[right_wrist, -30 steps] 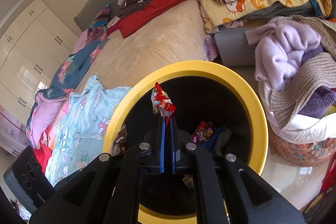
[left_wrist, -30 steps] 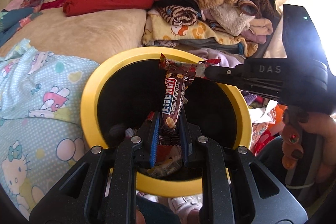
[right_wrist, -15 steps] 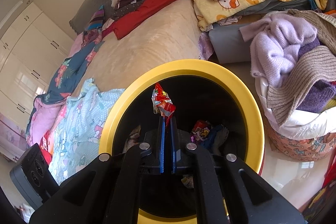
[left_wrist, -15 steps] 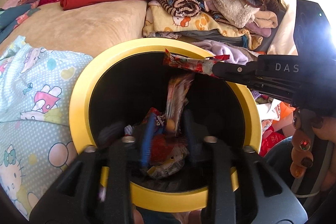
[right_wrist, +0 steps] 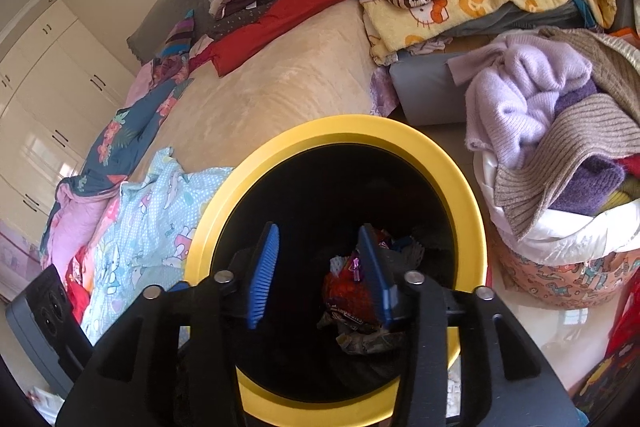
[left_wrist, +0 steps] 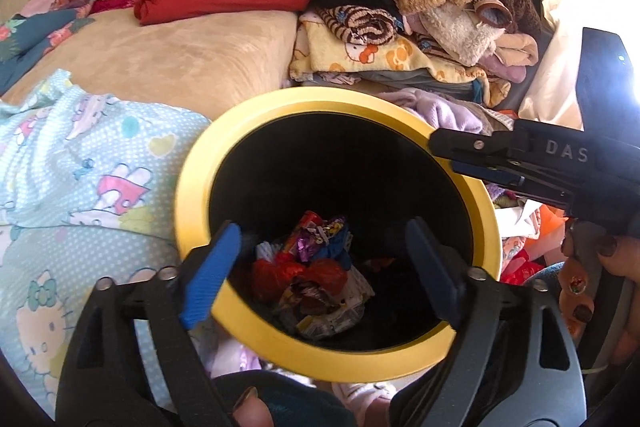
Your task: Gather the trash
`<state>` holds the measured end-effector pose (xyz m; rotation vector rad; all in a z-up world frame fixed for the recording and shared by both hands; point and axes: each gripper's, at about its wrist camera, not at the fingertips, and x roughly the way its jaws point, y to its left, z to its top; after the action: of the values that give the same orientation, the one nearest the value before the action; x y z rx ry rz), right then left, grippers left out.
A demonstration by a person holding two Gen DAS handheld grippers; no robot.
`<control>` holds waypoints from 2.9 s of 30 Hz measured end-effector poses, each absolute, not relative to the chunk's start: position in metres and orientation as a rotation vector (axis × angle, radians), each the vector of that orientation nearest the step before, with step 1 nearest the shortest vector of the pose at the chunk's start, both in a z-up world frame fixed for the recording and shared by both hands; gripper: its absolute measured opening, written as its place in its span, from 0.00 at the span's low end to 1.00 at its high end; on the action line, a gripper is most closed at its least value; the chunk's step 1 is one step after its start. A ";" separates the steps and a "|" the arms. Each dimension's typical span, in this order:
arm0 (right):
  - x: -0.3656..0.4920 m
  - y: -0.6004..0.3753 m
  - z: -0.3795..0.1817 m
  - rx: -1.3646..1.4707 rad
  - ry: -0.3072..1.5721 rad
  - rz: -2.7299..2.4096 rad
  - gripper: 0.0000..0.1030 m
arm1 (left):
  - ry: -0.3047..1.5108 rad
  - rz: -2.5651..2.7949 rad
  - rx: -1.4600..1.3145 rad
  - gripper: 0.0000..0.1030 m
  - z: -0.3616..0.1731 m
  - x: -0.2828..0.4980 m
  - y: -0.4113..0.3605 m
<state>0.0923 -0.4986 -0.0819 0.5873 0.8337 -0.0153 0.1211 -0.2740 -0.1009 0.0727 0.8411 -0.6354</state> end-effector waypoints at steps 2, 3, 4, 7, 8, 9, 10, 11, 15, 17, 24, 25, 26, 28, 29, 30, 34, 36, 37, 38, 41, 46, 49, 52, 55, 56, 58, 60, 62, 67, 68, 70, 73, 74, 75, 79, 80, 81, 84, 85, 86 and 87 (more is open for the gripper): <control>0.089 -0.496 -0.078 0.576 0.825 -0.018 0.54 | 0.835 -0.623 0.070 0.86 -0.098 0.121 -0.269; 0.087 -0.495 -0.076 0.569 0.820 -0.020 0.56 | 0.833 -0.616 0.066 0.89 -0.097 0.121 -0.265; 0.085 -0.494 -0.074 0.562 0.813 -0.022 0.62 | 0.831 -0.610 0.063 0.89 -0.096 0.120 -0.262; 0.077 -0.490 -0.065 0.553 0.783 -0.027 0.78 | 0.825 -0.583 0.049 0.89 -0.092 0.121 -0.250; 0.075 -0.490 -0.063 0.554 0.777 -0.028 0.83 | 0.821 -0.569 0.044 0.89 -0.089 0.121 -0.246; 0.073 -0.488 -0.061 0.556 0.767 -0.028 0.84 | 0.815 -0.557 0.039 0.89 -0.088 0.121 -0.242; 0.071 -0.487 -0.060 0.556 0.758 -0.031 0.87 | 0.805 -0.542 0.033 0.89 -0.085 0.121 -0.236; 0.070 -0.485 -0.059 0.548 0.756 -0.036 0.89 | 0.799 -0.534 0.030 0.89 -0.083 0.120 -0.231; 0.066 -0.475 -0.055 0.505 0.747 -0.051 0.92 | 0.778 -0.501 0.012 0.89 -0.075 0.117 -0.214; 0.064 -0.469 -0.052 0.478 0.733 -0.064 0.94 | 0.770 -0.483 0.003 0.89 -0.072 0.116 -0.206; 0.055 -0.441 -0.038 0.388 0.691 -0.045 0.94 | 0.757 -0.418 0.002 0.89 -0.068 0.109 -0.177; 0.053 -0.436 -0.036 0.373 0.684 -0.042 0.94 | 0.754 -0.410 0.002 0.89 -0.068 0.108 -0.173; 0.051 -0.431 -0.034 0.356 0.675 -0.035 0.94 | 0.749 -0.400 0.001 0.89 -0.067 0.106 -0.168; 0.047 -0.421 -0.031 0.327 0.655 -0.028 0.94 | 0.737 -0.384 -0.011 0.89 -0.065 0.103 -0.158; 0.045 -0.416 -0.029 0.315 0.643 -0.024 0.94 | 0.726 -0.378 -0.022 0.89 -0.063 0.101 -0.153; 0.043 -0.412 -0.027 0.308 0.633 -0.019 0.94 | 0.712 -0.371 -0.027 0.89 -0.060 0.098 -0.146; 0.034 -0.395 -0.021 0.278 0.579 -0.001 0.94 | 0.658 -0.342 -0.029 0.89 -0.052 0.087 -0.128; 0.030 -0.389 -0.018 0.267 0.555 0.007 0.94 | 0.630 -0.325 -0.030 0.89 -0.049 0.082 -0.119; 0.027 -0.385 -0.016 0.259 0.530 0.006 0.94 | 0.611 -0.318 -0.032 0.89 -0.047 0.079 -0.115; 0.023 -0.382 -0.015 0.254 0.510 0.007 0.94 | 0.593 -0.310 -0.037 0.89 -0.044 0.076 -0.110; 0.011 -0.371 -0.009 0.234 0.437 0.029 0.94 | 0.554 -0.283 -0.045 0.89 -0.040 0.066 -0.099; -0.015 -0.351 -0.001 0.198 0.304 0.036 0.94 | 0.483 -0.241 -0.050 0.89 -0.032 0.049 -0.082; -0.031 -0.339 -0.002 0.176 0.253 0.026 0.94 | 0.448 -0.217 -0.041 0.89 -0.028 0.039 -0.074; -0.040 -0.326 -0.005 0.141 0.228 0.039 0.94 | 0.431 -0.219 -0.040 0.89 -0.027 0.030 -0.068; -0.042 -0.318 -0.009 0.105 0.220 0.051 0.94 | 0.430 -0.222 -0.045 0.89 -0.029 0.025 -0.064; -0.042 -0.315 -0.010 0.096 0.220 0.051 0.94 | 0.426 -0.220 -0.048 0.89 -0.030 0.024 -0.063; -0.042 -0.313 -0.012 0.084 0.216 0.047 0.94 | 0.426 -0.215 -0.054 0.89 -0.032 0.025 -0.063; -0.041 -0.312 -0.014 0.081 0.213 0.042 0.94 | 0.431 -0.212 -0.059 0.89 -0.034 0.027 -0.063; -0.040 -0.312 -0.015 0.079 0.227 0.039 0.94 | 0.432 -0.206 -0.058 0.89 -0.037 0.025 -0.063; -0.035 -0.315 -0.017 0.083 0.233 0.024 0.94 | 0.433 -0.207 -0.061 0.89 -0.038 0.025 -0.062; -0.035 -0.316 -0.017 0.085 0.236 0.022 0.94 | 0.435 -0.208 -0.061 0.89 -0.039 0.025 -0.062; -0.033 -0.317 -0.018 0.092 0.243 0.021 0.94 | 0.436 -0.209 -0.062 0.89 -0.039 0.025 -0.063; -0.033 -0.318 -0.018 0.094 0.241 0.019 0.94 | 0.441 -0.211 -0.063 0.89 -0.039 0.026 -0.063; -0.033 -0.318 -0.018 0.093 0.238 0.018 0.94 | 0.443 -0.212 -0.063 0.89 -0.040 0.026 -0.063; -0.032 -0.319 -0.018 0.094 0.236 0.017 0.94 | 0.444 -0.213 -0.062 0.89 -0.040 0.026 -0.064; -0.032 -0.320 -0.018 0.095 0.239 0.016 0.94 | 0.445 -0.217 -0.060 0.89 -0.041 0.027 -0.064; -0.033 -0.320 -0.018 0.098 0.238 0.016 0.94 | 0.445 -0.218 -0.060 0.89 -0.041 0.027 -0.064; -0.033 -0.320 -0.018 0.100 0.239 0.017 0.94 | 0.445 -0.218 -0.061 0.89 -0.041 0.026 -0.064; -0.033 -0.320 -0.017 0.099 0.236 0.017 0.94 | 0.445 -0.217 -0.064 0.89 -0.041 0.026 -0.065; -0.033 -0.320 -0.018 0.098 0.237 0.015 0.94 | 0.444 -0.218 -0.064 0.89 -0.041 0.026 -0.065; -0.033 -0.320 -0.018 0.097 0.237 0.015 0.94 | 0.445 -0.217 -0.062 0.89 -0.041 0.026 -0.065; -0.033 -0.320 -0.018 0.098 0.237 0.016 0.94 | 0.444 -0.218 -0.062 0.89 -0.041 0.026 -0.066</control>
<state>-0.0334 -0.3200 -0.0180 0.0983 0.2375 0.0161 0.0260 -0.0655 -0.0412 -0.0617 0.4438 -0.2179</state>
